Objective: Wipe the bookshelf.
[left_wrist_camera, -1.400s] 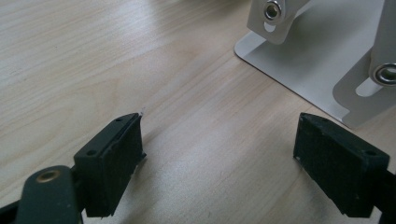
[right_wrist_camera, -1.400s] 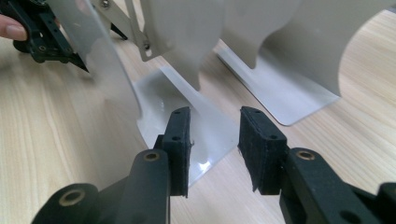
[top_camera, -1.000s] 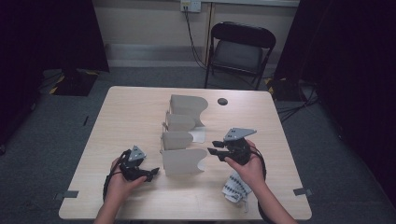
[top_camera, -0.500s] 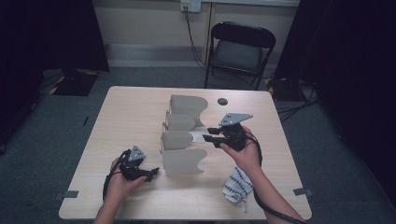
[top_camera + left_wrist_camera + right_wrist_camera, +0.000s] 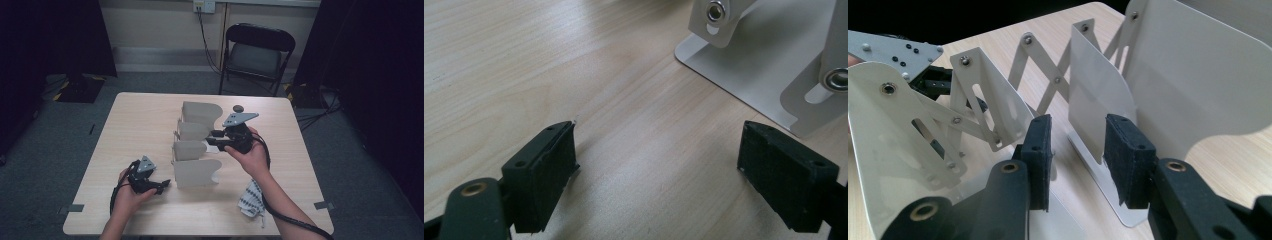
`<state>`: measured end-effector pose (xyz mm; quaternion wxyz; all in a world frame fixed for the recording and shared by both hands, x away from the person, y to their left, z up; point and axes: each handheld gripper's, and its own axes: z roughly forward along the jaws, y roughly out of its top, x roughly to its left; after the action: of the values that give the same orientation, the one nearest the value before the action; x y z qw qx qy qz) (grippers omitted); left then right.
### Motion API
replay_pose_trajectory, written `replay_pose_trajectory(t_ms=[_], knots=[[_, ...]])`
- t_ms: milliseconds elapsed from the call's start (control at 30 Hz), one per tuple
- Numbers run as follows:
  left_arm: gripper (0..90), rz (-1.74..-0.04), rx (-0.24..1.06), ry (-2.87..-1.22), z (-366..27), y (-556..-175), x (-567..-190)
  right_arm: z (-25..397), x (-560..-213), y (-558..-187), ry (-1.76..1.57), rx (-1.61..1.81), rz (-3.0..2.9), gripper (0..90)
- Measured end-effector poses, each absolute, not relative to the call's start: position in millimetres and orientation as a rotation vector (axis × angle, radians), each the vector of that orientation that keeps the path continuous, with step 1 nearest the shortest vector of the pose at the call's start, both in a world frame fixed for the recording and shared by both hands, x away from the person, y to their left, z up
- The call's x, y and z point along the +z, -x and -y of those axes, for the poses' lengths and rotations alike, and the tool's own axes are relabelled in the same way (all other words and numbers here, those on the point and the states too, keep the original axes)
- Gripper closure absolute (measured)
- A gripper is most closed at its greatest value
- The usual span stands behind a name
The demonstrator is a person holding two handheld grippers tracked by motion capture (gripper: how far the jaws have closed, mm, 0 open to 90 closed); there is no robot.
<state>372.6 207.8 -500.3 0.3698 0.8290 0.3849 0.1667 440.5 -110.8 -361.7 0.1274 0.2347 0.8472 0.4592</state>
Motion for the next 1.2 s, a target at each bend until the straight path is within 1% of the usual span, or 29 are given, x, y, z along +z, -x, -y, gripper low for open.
replay_pose_trajectory(t_ms=[633,800,867,1000,1100,1133,1200], knots=[[15.5,-0.976,0.43,-2.139,-209.6,-373.7,-499.8,83.9,-373.3,-441.7,-0.646,1.336,-2.553,63.9],[15.5,-0.985,0.426,-2.13,-209.6,-373.6,-500.1,75.1,-373.9,-446.2,-0.621,1.326,-2.587,66.3],[15.6,-0.981,0.422,-2.132,-209.9,-373.7,-500.0,69.3,-374.3,-448.0,-0.598,1.306,-2.606,68.1],[15.6,-0.981,0.424,-2.129,-210.2,-373.8,-500.3,60.0,-374.8,-449.8,-0.54,1.251,-2.655,76.1],[15.6,-0.984,0.432,-2.128,-211.1,-373.4,-500.0,59.4,-371.3,-447.4,-0.516,1.242,-2.701,90.0],[17.3,-1.001,0.432,-2.12,-212.7,-373.7,-500.1,59.6,-371.4,-444.8,-0.508,1.22,-2.684,90.0],[16.9,-0.998,0.432,-2.121,-214.6,-373.7,-500.2,63.0,-372.9,-443.2,-0.531,1.217,-2.653,90.0]])
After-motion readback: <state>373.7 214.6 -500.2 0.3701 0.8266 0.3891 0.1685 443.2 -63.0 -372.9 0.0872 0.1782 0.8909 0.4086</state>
